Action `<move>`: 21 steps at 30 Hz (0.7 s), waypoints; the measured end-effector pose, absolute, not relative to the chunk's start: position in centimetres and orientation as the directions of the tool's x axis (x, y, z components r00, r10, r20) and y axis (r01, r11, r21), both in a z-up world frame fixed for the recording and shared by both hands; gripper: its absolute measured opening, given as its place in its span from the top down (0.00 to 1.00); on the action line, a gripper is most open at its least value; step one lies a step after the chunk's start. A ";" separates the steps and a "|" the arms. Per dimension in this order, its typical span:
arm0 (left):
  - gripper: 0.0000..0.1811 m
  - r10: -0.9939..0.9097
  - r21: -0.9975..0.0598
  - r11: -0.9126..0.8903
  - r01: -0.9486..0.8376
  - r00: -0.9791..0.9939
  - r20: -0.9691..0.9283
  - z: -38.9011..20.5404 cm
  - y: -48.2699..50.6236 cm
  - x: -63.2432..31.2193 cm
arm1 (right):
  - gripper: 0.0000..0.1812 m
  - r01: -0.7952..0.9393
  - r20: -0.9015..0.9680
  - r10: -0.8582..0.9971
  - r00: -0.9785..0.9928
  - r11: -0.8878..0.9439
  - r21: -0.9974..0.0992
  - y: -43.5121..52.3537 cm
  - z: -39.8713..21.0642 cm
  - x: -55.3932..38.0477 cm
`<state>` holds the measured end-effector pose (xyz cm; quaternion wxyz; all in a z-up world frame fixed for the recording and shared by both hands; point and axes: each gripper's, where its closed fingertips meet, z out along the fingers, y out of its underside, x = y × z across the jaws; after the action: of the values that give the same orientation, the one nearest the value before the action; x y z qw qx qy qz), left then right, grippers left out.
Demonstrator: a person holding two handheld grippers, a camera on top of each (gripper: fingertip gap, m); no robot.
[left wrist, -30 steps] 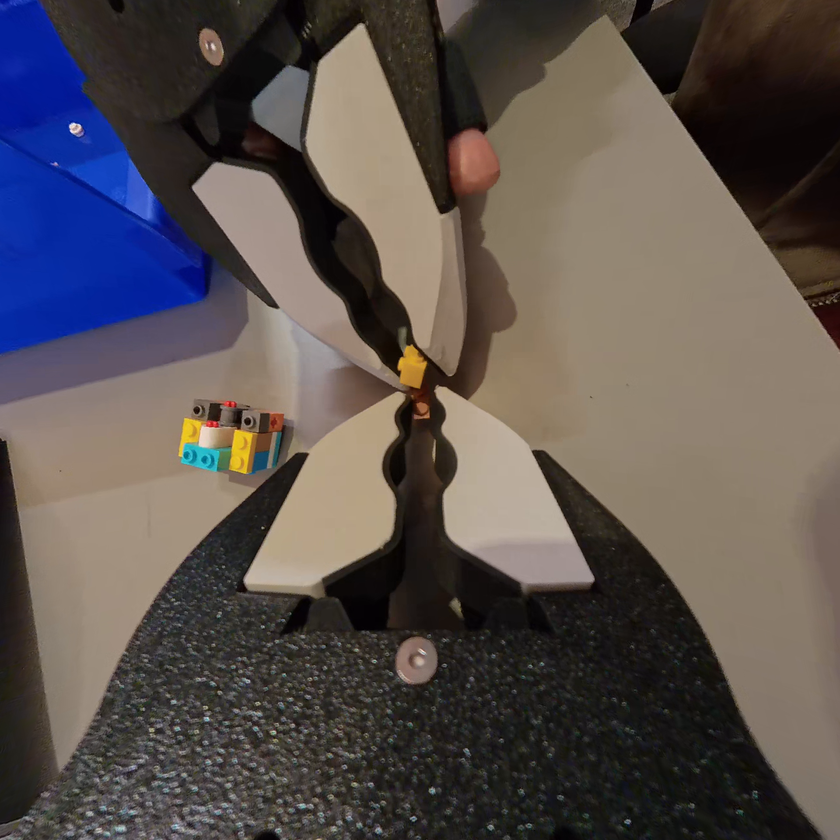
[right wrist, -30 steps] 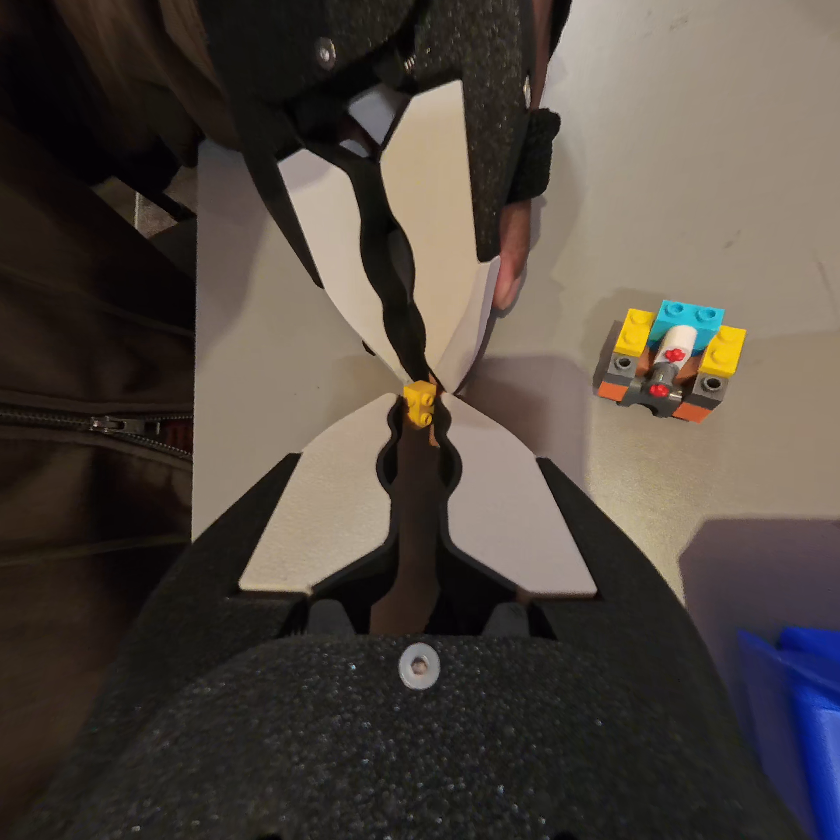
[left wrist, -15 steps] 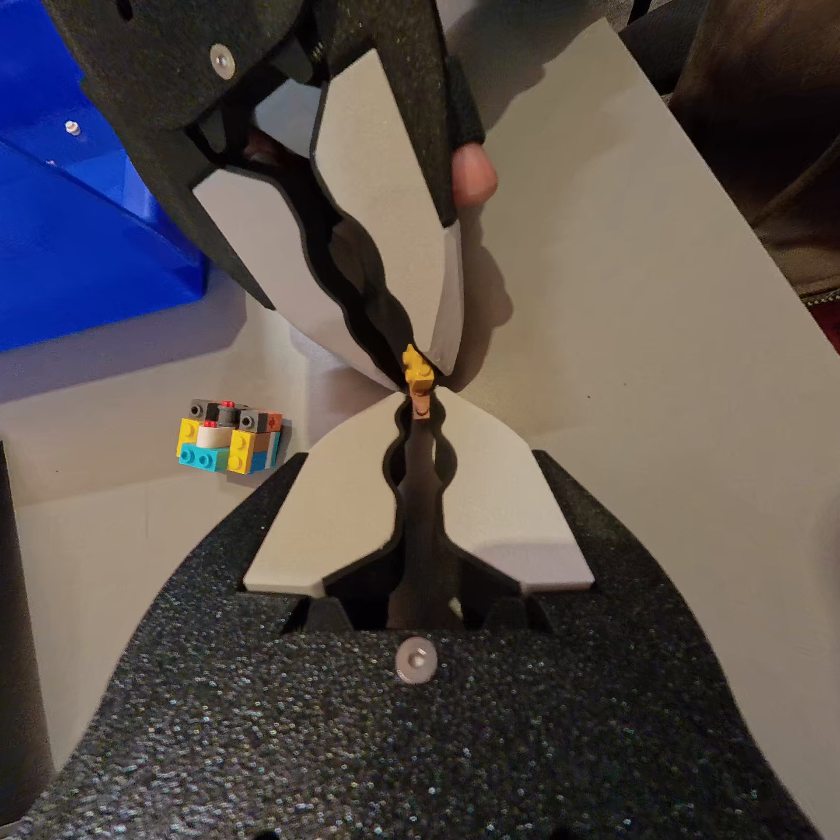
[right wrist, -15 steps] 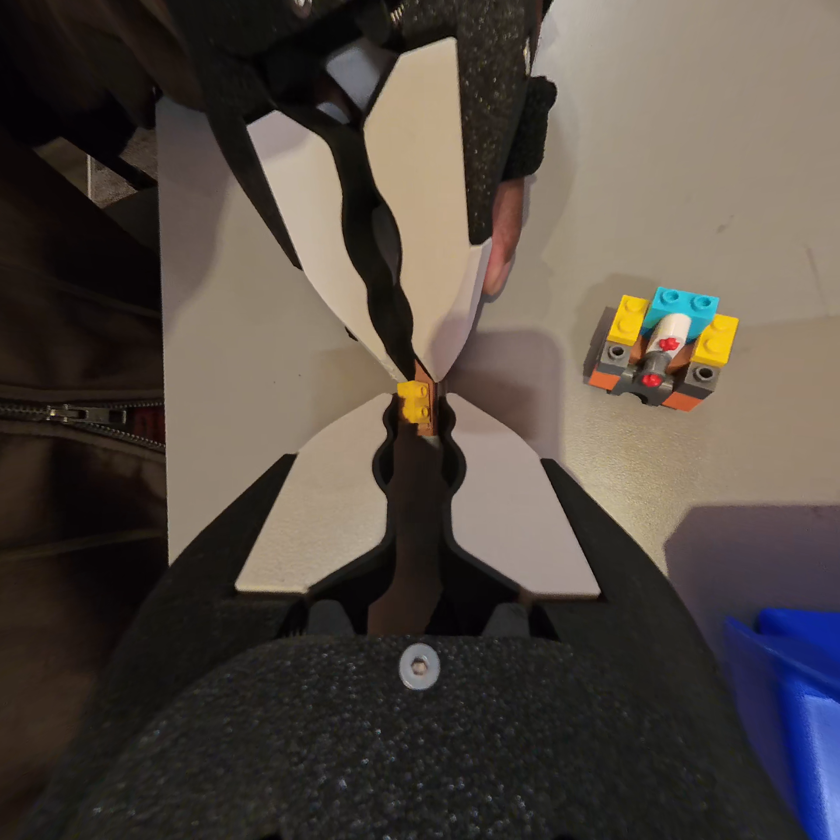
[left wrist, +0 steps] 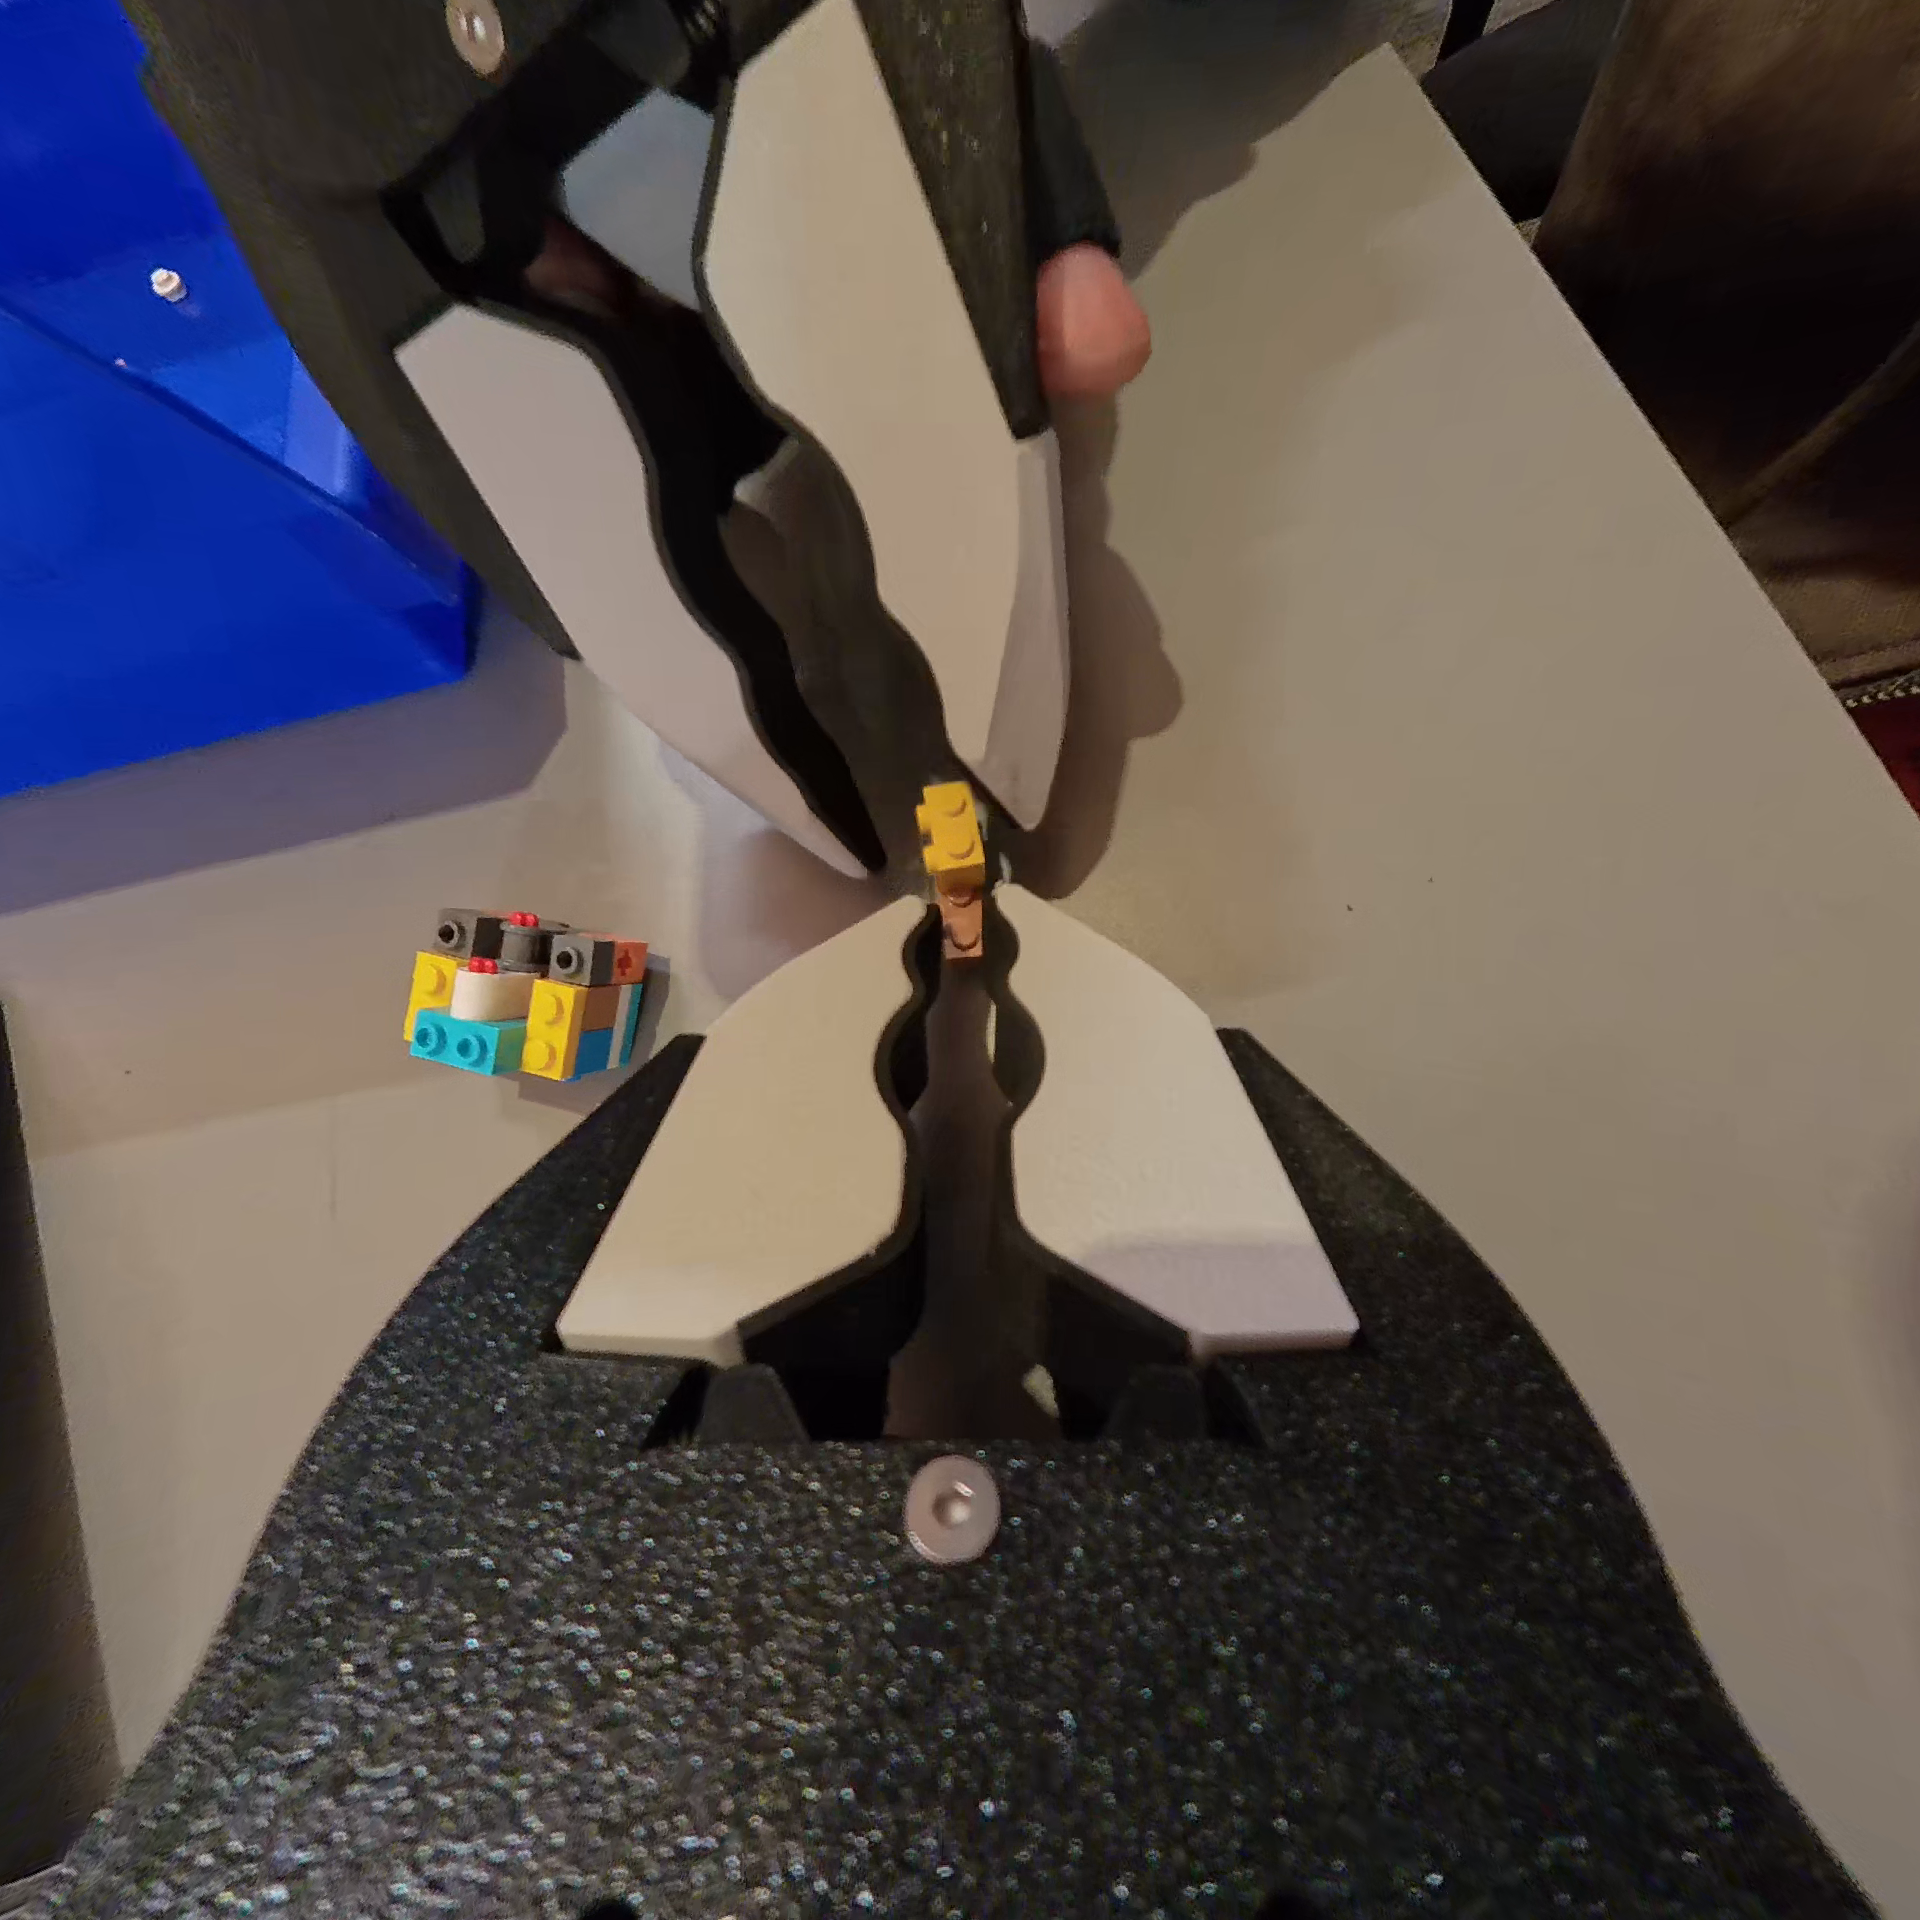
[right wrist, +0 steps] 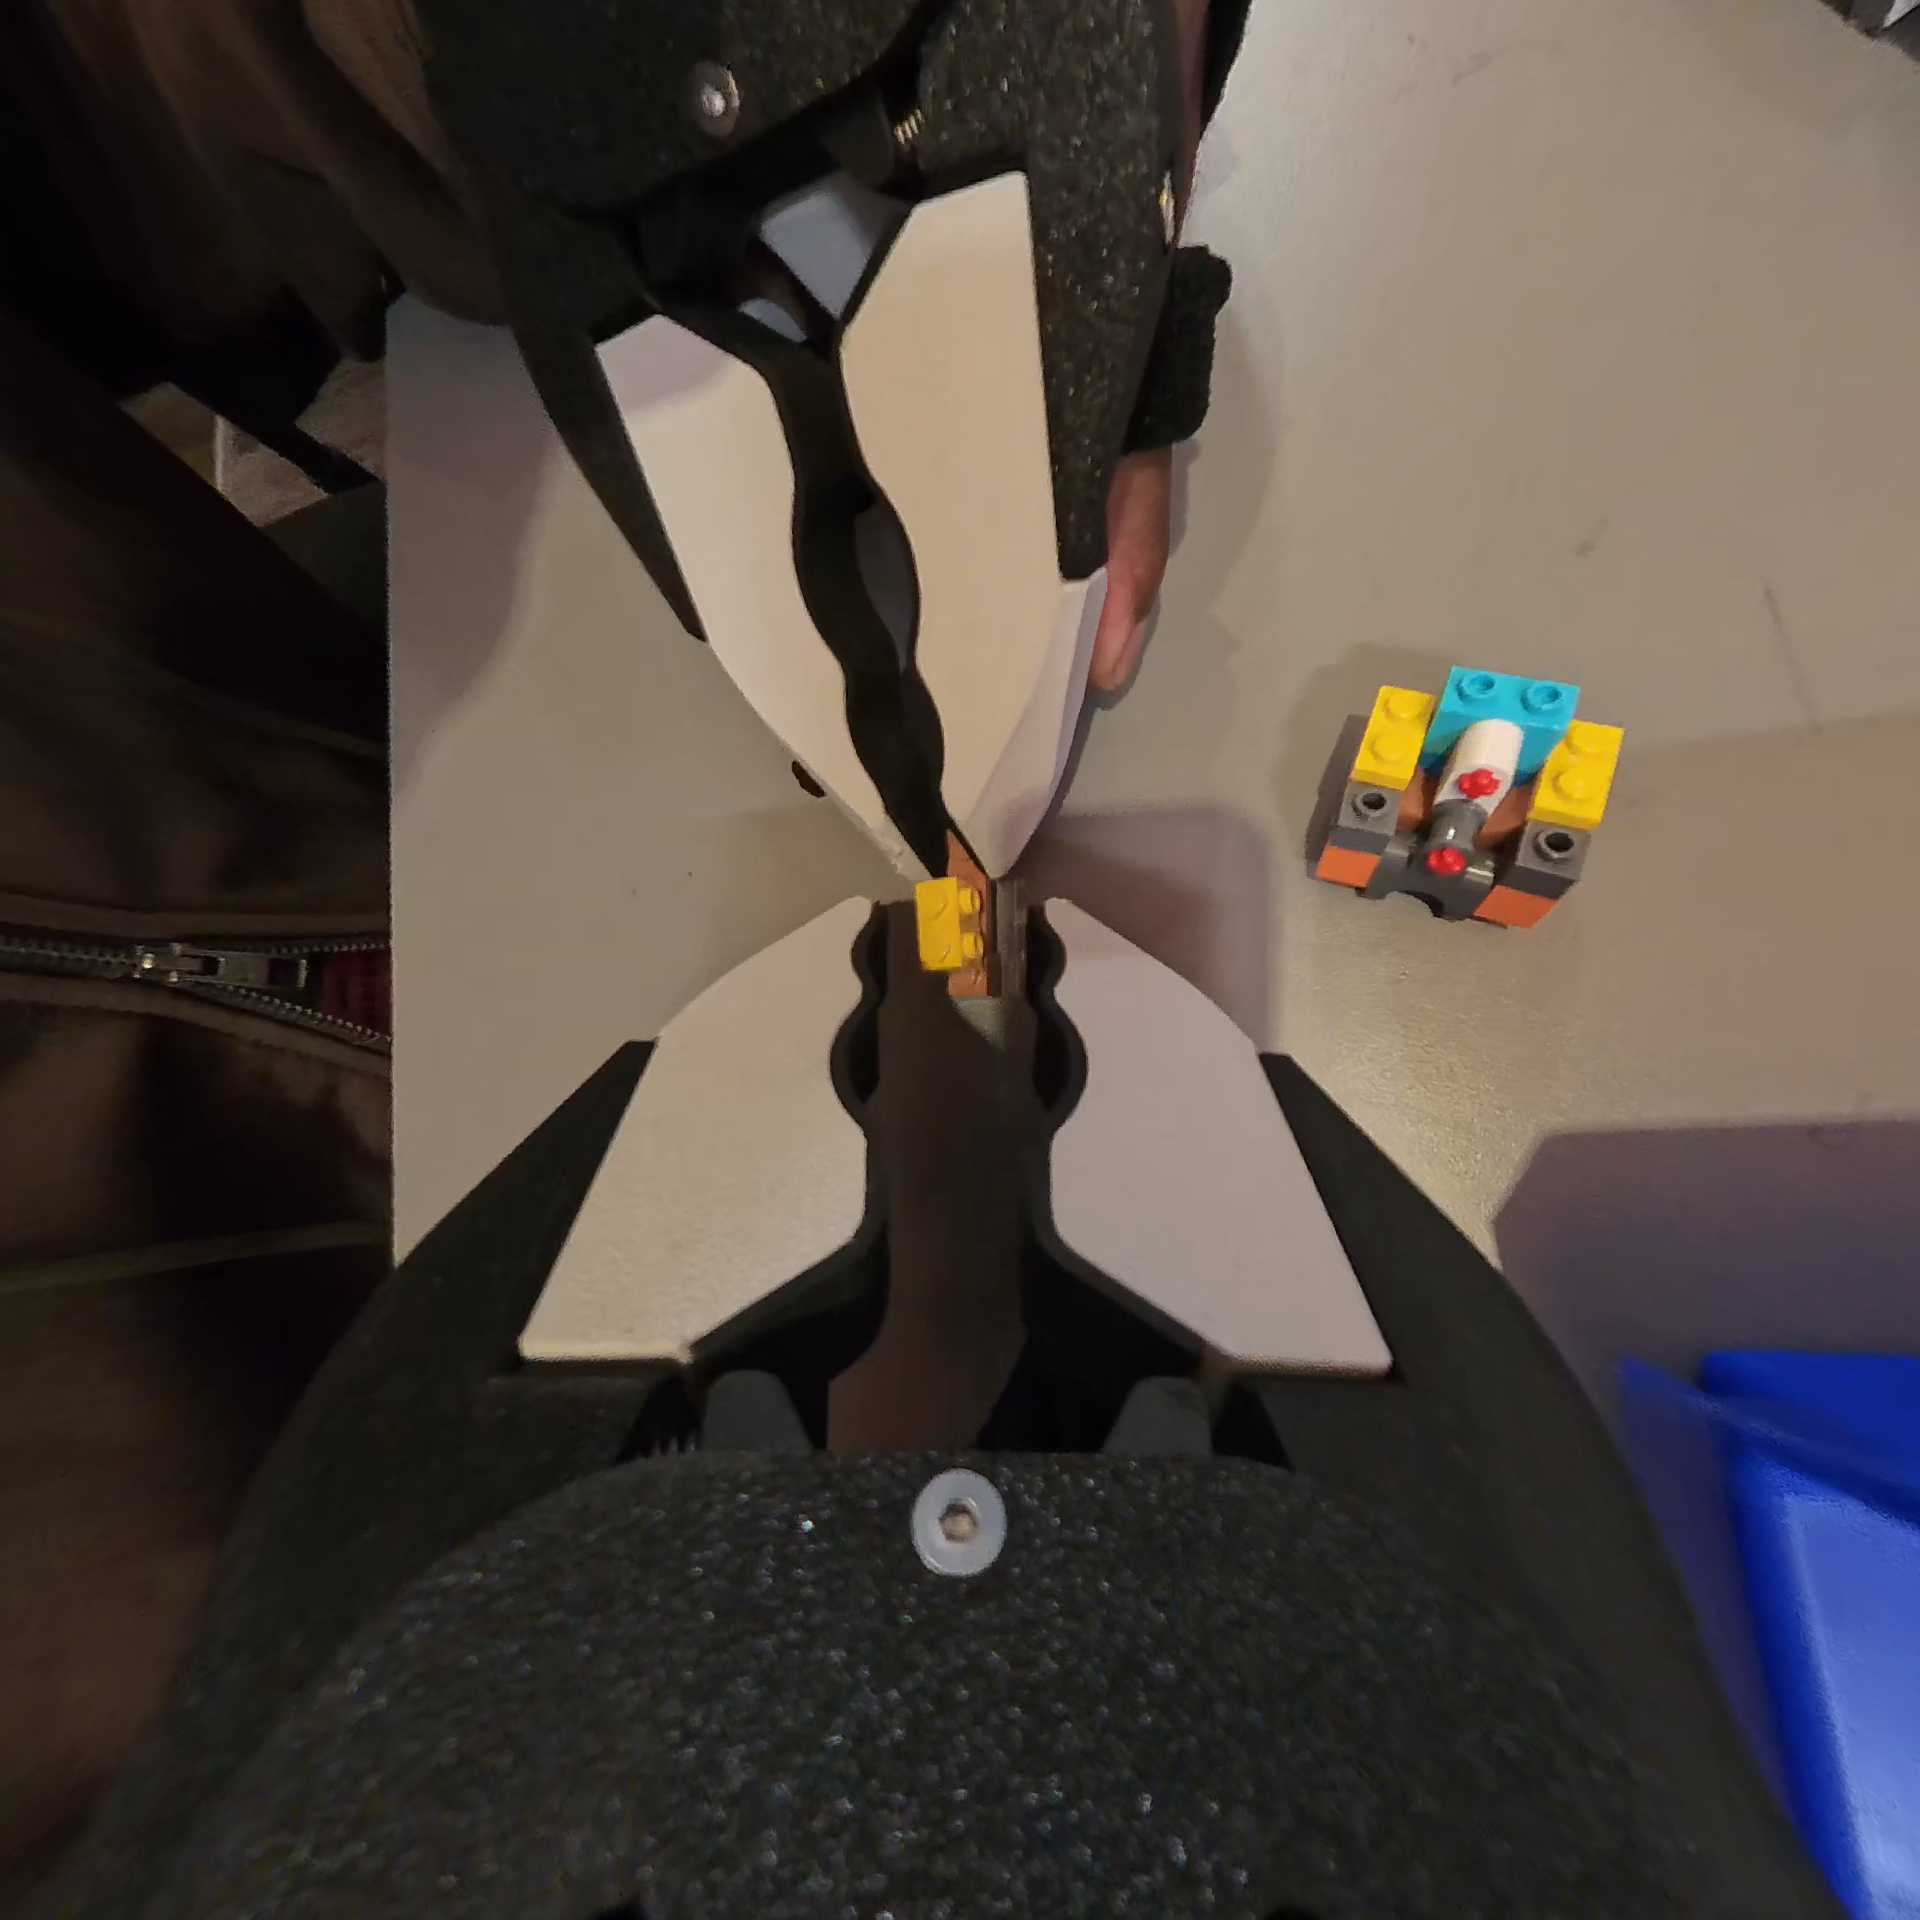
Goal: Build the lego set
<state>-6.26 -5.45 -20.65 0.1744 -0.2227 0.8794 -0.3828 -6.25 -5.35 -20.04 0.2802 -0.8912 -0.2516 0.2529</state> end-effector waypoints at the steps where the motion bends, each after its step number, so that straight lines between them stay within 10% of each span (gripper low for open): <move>1: 0.96 -0.527 -0.751 0.607 -0.259 -0.839 -0.136 -20.6 -5.4 -6.2 | 0.85 0.302 -0.301 0.588 0.751 -0.711 -0.635 -5.4 -19.8 -6.1; 21: 0.96 -0.554 -0.770 0.577 -0.271 -0.823 -0.125 -20.3 -5.2 -5.9 | 0.95 0.362 -0.105 0.589 0.801 -0.617 -0.698 -5.0 -19.3 -6.2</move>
<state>-5.92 -5.19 -20.26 0.1795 -0.2372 0.8698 -0.3937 -6.18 -4.98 -19.31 0.3450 -0.8841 -0.2691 0.1643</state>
